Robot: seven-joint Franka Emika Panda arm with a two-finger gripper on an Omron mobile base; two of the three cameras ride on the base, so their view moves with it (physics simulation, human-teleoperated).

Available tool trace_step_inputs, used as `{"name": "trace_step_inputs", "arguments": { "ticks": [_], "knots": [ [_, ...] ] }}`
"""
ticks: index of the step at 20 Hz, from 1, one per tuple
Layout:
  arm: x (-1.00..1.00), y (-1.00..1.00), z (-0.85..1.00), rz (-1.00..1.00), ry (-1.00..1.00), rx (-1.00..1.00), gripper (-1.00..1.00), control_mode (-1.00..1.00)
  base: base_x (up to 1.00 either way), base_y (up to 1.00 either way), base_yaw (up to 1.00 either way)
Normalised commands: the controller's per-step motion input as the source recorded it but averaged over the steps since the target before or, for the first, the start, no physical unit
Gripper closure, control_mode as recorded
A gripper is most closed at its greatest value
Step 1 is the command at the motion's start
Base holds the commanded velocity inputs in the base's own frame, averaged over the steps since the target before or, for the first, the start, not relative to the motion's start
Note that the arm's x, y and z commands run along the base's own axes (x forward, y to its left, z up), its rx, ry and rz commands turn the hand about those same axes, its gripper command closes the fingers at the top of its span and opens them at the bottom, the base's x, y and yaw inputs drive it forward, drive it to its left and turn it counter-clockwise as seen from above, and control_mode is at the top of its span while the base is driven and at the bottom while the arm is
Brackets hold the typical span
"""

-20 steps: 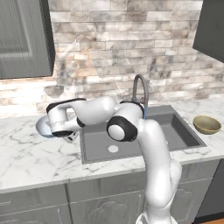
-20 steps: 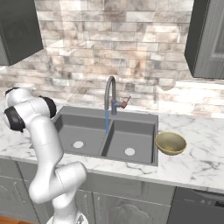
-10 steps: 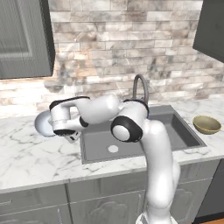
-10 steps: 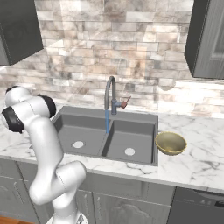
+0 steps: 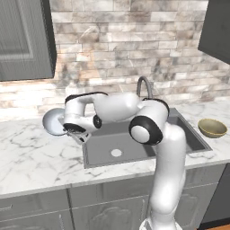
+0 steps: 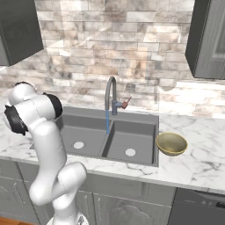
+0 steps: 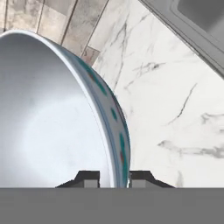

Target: Rinse each bowl for a few seconds and place them down in the sink or on the counter.

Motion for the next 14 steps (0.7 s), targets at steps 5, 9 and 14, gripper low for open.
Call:
{"name": "trace_step_inputs", "arguments": {
  "ticks": [5, 9, 14],
  "knots": [
    [-0.26, -0.26, 0.18, -0.09, 0.09, 0.06, 1.00, -1.00, 0.00, 0.00, 0.00],
    [-0.15, -0.15, 0.11, -0.10, 0.12, 0.01, 1.00, -1.00, 0.00, 0.00, 0.00],
    [-0.10, -0.10, 0.02, -0.10, 0.13, -0.03, 1.00, -1.00, 0.00, 0.00, 0.00]
  ]
}}
